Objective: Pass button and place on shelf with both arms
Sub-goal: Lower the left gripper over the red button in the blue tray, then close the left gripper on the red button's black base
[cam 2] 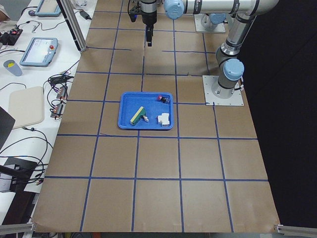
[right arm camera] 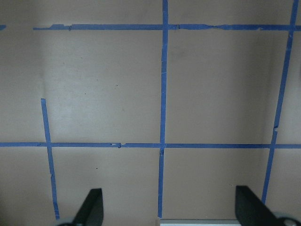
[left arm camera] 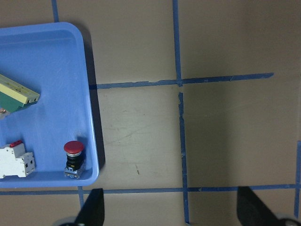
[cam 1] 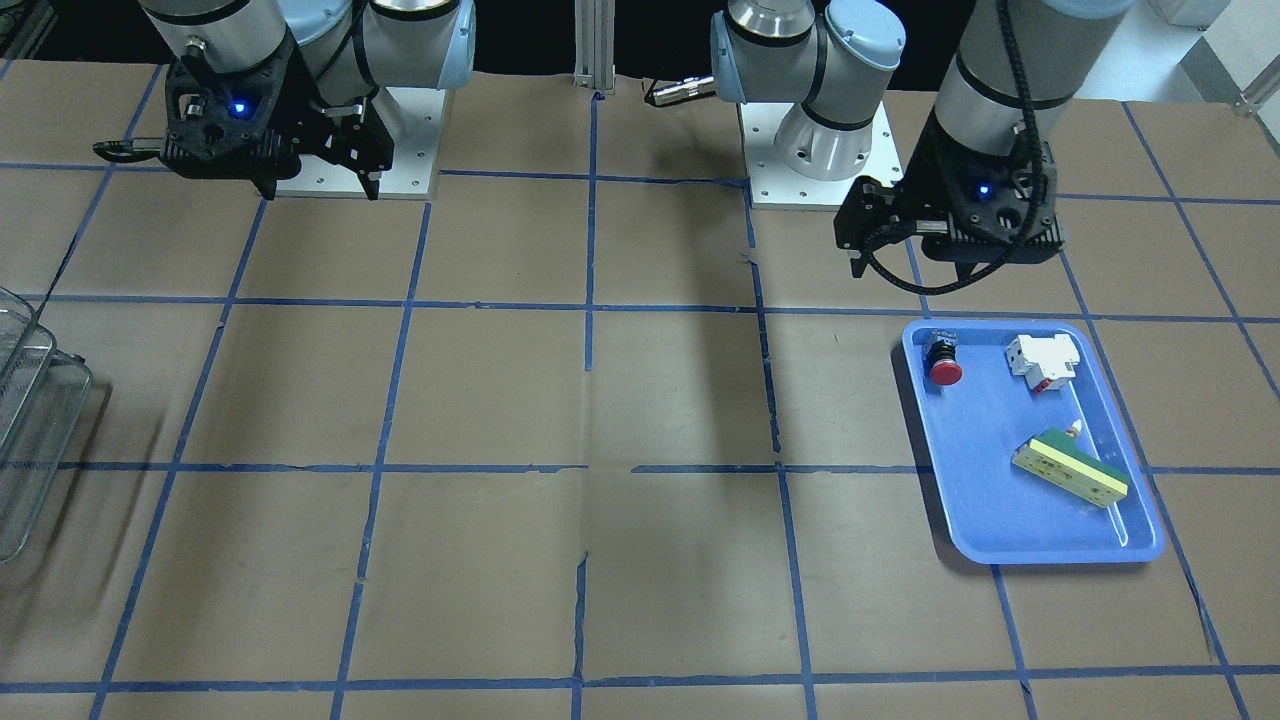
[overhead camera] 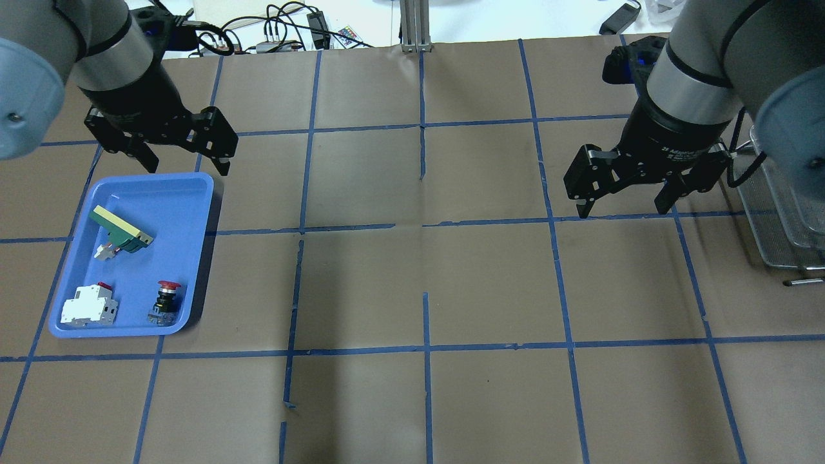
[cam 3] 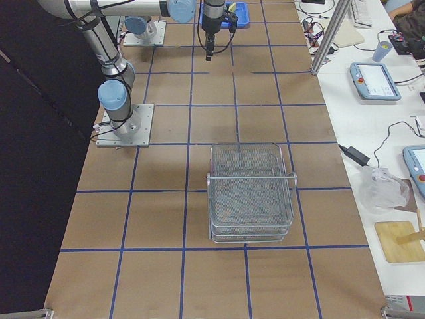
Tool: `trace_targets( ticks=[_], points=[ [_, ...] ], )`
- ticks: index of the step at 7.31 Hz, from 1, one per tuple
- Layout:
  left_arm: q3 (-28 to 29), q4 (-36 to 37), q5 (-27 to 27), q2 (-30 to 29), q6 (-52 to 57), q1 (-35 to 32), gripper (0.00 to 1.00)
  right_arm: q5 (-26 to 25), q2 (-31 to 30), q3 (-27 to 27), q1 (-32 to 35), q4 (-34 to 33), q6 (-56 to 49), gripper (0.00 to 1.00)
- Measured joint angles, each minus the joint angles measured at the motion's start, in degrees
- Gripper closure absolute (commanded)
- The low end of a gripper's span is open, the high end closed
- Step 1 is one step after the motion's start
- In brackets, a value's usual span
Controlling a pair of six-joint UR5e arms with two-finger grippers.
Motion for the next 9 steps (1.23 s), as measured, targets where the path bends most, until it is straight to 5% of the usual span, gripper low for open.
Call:
trace_targets(
  ticks=[2,6,9],
  points=[
    [-2.56,5.05,-0.08,-2.23,6.86,7.56,0.0,0.07,-0.03,-0.34,0.03,-0.03,-0.09,0.0],
    [-25.99,32.27,-0.09,-4.15,23.96,20.8,0.0,0.06,-0.05,-0.01,0.27,-0.13,0.09,0.0],
    [-37.3,41.19,0.04,-4.43,31.24,26.31,0.0,0.04,-0.17,-0.13,0.37,-0.1,0.14,0.0]
  ],
)
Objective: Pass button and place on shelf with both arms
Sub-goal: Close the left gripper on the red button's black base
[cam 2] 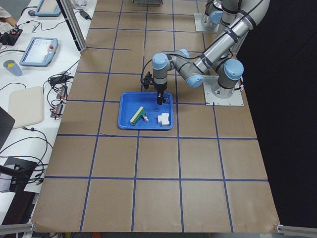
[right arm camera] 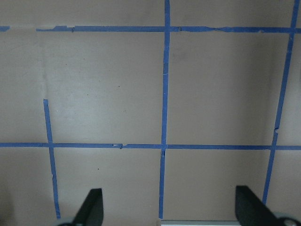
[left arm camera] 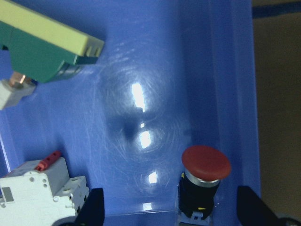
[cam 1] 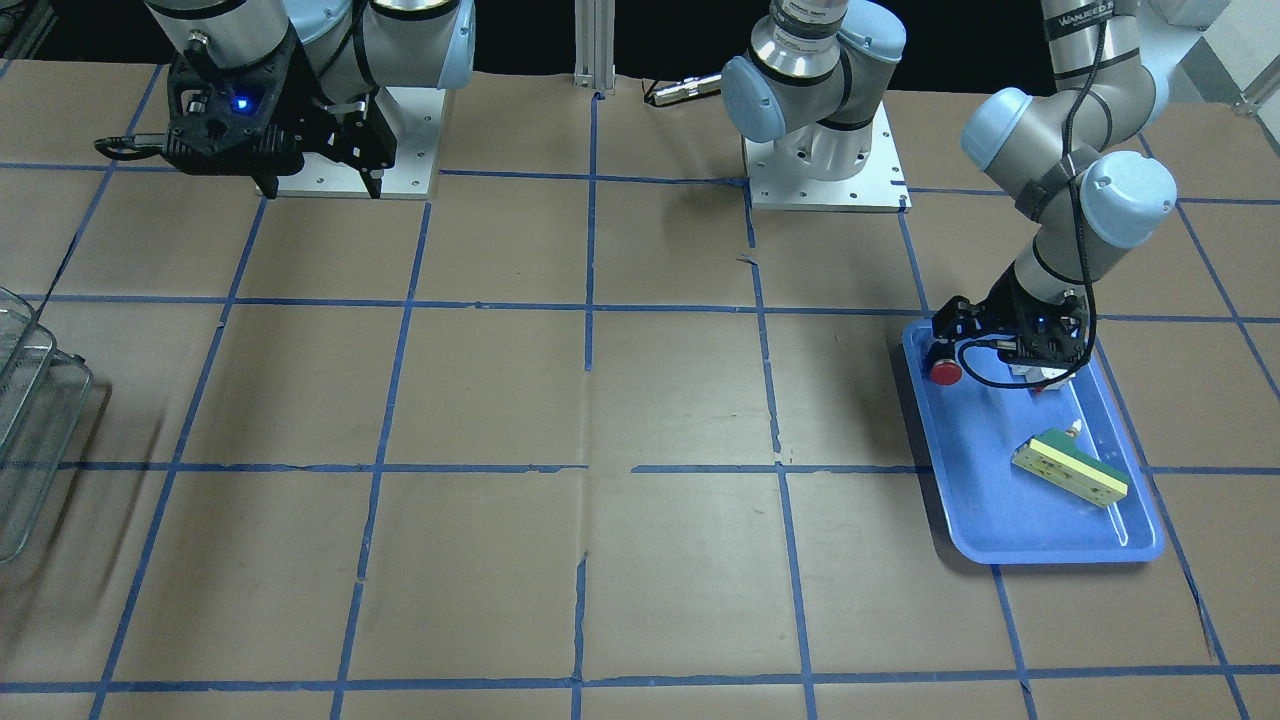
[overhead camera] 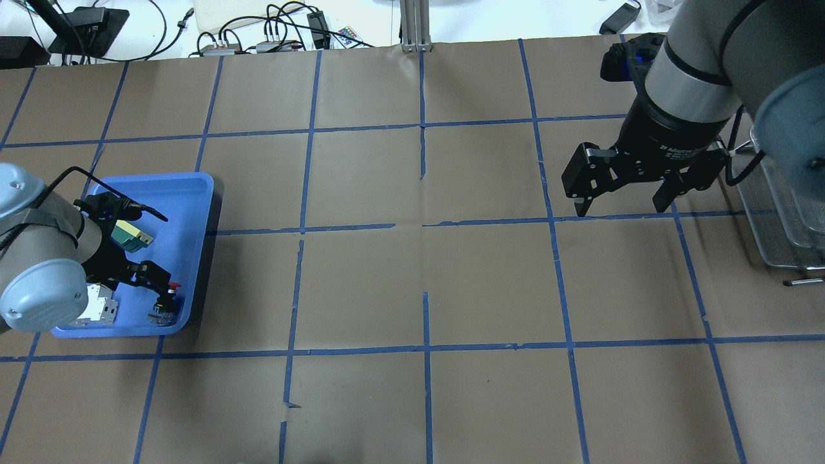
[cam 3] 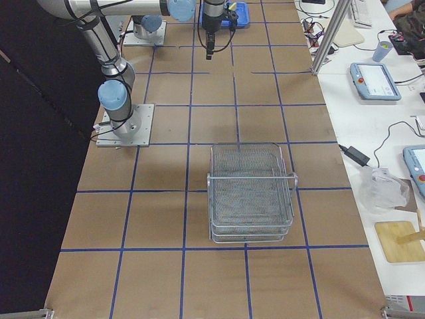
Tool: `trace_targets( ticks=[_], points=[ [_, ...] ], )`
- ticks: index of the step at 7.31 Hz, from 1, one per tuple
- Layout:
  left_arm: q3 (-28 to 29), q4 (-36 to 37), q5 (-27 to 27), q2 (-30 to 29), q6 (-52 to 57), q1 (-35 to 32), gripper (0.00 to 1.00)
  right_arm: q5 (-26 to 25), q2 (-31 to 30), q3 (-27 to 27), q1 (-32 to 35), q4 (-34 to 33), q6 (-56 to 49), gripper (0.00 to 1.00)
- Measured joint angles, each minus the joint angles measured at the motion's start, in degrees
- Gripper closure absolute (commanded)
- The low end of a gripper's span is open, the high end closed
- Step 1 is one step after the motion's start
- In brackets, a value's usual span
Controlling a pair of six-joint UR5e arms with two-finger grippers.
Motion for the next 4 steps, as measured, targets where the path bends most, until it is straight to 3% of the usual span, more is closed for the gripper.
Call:
trace_targets(
  ticks=[1,3,4],
  points=[
    [-1.62,0.49,0.02,-0.1,1.64,0.48,0.03,0.04,-0.1,0.03,0.02,0.0,0.0,0.0],
    [-3.47,0.86,-0.2,-0.65,3.72,0.76,0.31,-0.18,-0.17,0.06,0.02,0.0,0.0,0.0],
    [-3.78,0.95,-0.36,-0.98,5.58,0.81,0.65,-0.49,-0.18,0.06,0.02,-0.05,-0.06,0.0]
  ],
)
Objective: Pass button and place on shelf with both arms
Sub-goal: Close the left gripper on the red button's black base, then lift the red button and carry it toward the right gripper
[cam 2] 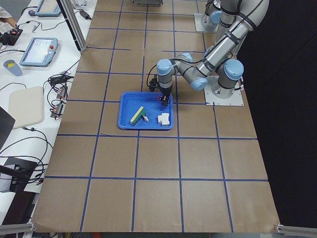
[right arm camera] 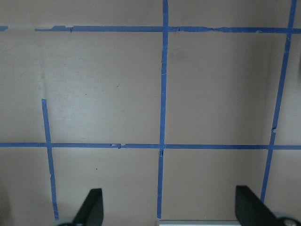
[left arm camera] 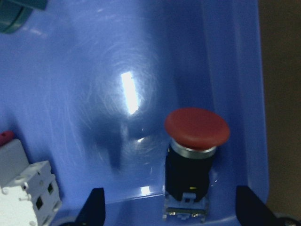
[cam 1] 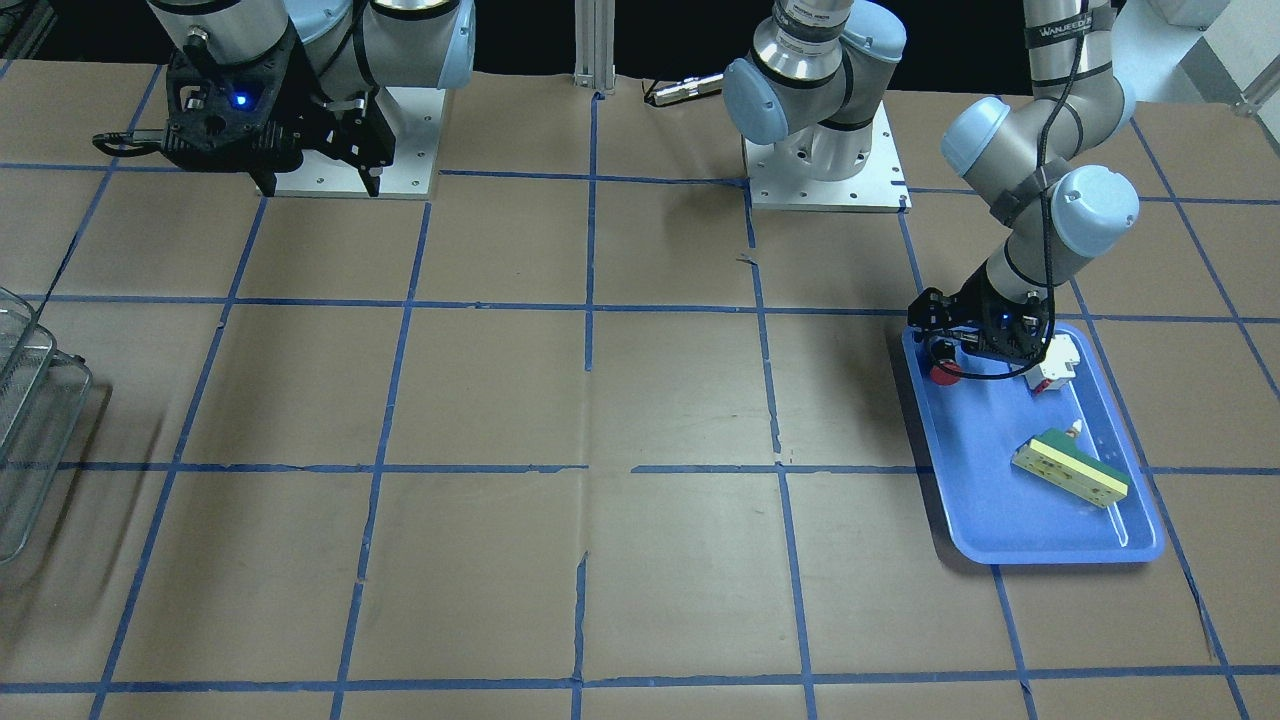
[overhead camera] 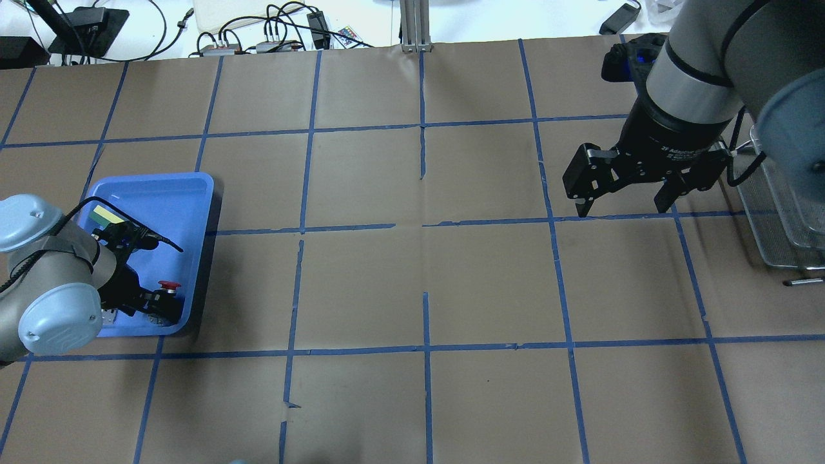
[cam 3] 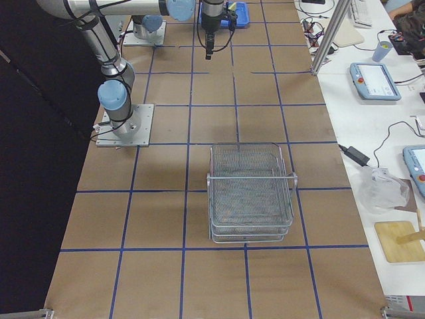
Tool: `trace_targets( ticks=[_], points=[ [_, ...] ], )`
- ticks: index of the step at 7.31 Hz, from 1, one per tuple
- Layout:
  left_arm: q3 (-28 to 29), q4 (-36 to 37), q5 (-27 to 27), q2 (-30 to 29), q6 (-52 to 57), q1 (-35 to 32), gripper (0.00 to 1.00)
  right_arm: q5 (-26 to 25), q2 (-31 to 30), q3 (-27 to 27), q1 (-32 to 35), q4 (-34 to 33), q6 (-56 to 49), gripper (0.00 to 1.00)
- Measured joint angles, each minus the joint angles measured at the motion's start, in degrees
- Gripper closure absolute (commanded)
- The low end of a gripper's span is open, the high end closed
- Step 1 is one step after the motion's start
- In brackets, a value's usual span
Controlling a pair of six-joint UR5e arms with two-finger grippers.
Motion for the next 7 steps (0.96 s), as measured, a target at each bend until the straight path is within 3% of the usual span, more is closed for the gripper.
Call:
trace_targets(
  ticks=[1,3,5,7],
  points=[
    [-0.11,0.05,-0.06,-0.28,1.75,0.03,0.84,-0.16,0.0,0.1,0.0,-0.41,-0.18,0.0],
    [-0.18,0.1,-0.03,-0.5,3.18,0.04,1.0,-0.27,0.0,0.28,0.0,-1.34,-0.35,0.0],
    [0.1,0.33,-0.06,-0.57,5.73,0.04,1.0,0.31,-0.12,-0.16,0.02,-1.5,-0.28,0.0],
    [4.01,-0.16,-1.69,-0.49,15.2,-1.02,1.0,1.02,0.22,-0.29,-0.03,-1.66,-0.88,0.0]
  ],
)
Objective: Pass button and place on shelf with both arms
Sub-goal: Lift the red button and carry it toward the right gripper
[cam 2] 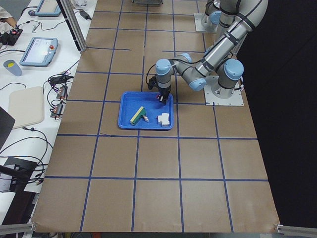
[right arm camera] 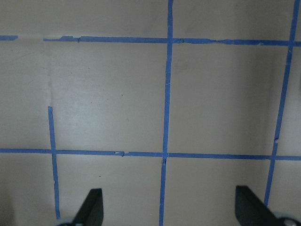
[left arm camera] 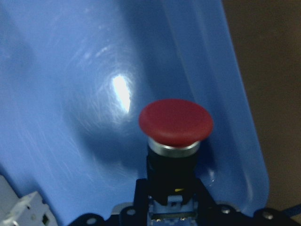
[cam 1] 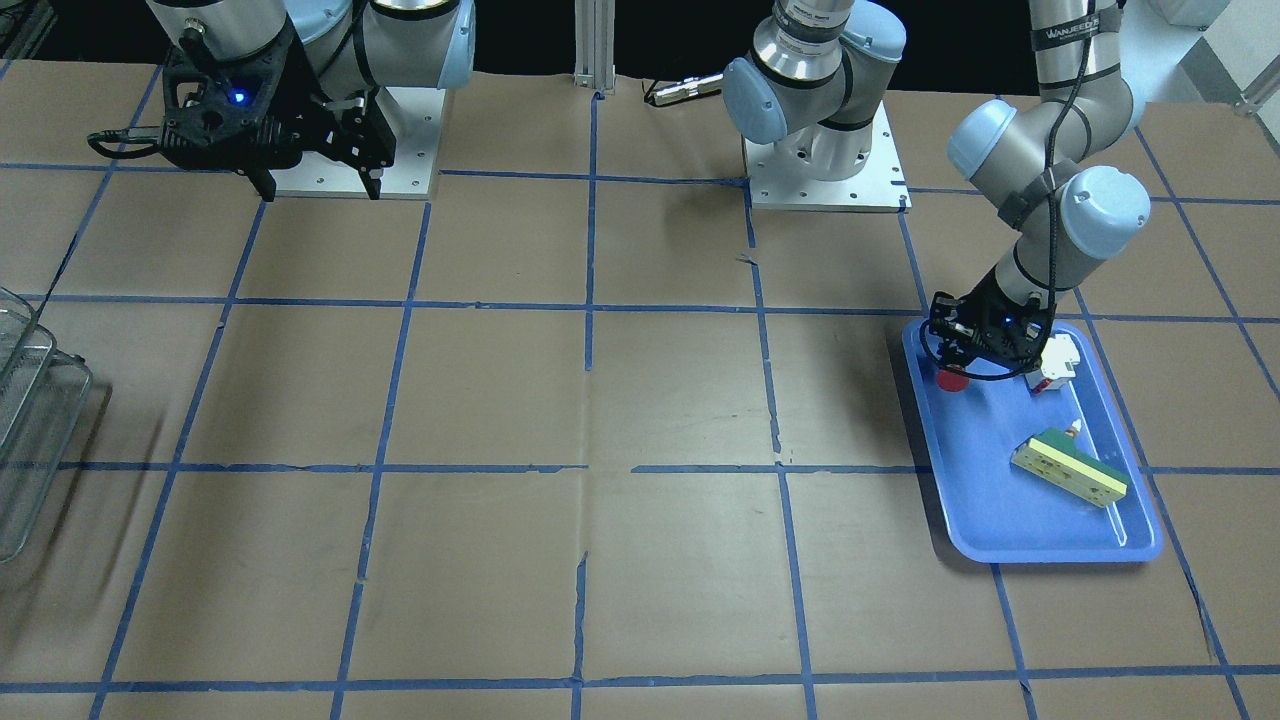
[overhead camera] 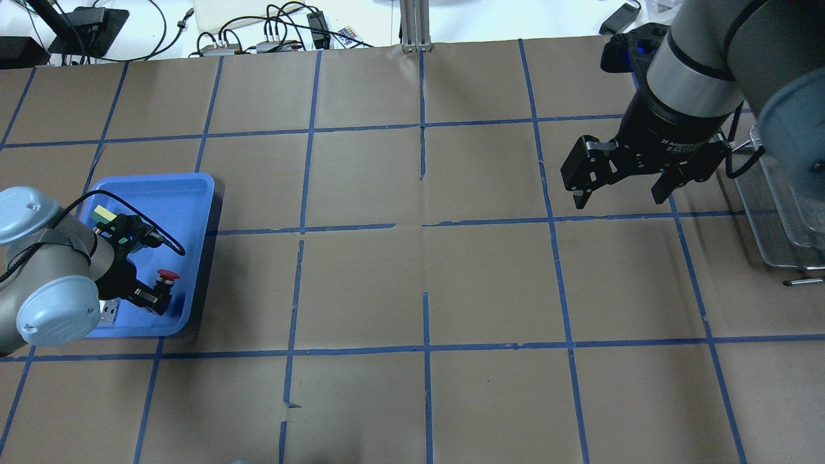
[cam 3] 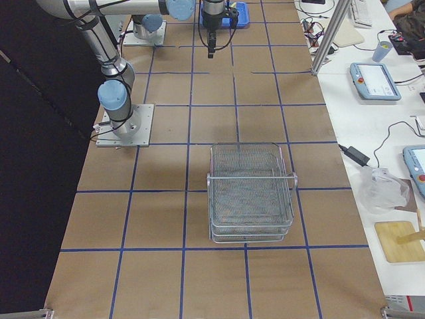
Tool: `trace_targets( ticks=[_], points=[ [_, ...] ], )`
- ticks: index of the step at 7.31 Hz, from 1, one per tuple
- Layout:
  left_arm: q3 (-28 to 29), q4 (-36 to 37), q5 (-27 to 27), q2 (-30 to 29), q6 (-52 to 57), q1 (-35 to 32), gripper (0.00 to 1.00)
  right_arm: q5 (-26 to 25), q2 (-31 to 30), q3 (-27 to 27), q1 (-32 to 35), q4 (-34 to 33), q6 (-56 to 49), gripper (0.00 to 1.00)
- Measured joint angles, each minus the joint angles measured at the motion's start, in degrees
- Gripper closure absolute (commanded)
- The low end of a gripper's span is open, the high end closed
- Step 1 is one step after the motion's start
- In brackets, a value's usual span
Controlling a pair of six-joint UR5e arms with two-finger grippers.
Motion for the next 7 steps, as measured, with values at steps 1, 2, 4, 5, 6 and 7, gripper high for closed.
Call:
trace_targets(
  ticks=[1,2,4,5,6,7],
  points=[
    [4.14,-2.66,-1.82,-0.21,4.82,-1.31,1.0,0.2,0.24,0.03,-0.31,-0.74,-0.91,0.0],
    [9.17,-7.19,-2.83,-0.48,9.6,-3.95,1.0,0.34,0.33,0.03,-0.7,-2.04,-3.44,0.0],
    [19.07,-17.31,-3.45,-1.29,19.14,-13.81,1.0,1.2,0.36,0.09,-3.23,-3.48,-14.24,0.0],
    [22.5,-20.75,-3.5,-1.93,22.63,-19.15,1.0,4.09,0.34,0.09,-5.5,-3.6,-21.34,0.0],
    [24.75,-22.33,-3.54,-2.49,25.61,-24.45,1.0,7.81,0.2,0.21,-7.11,-3.61,-28.37,0.0],
    [26.37,-22.9,-3.63,-2.86,26.88,-29.99,1.0,11.24,0.14,0.49,-7.94,-3.58,-35.57,0.0]
  ],
)
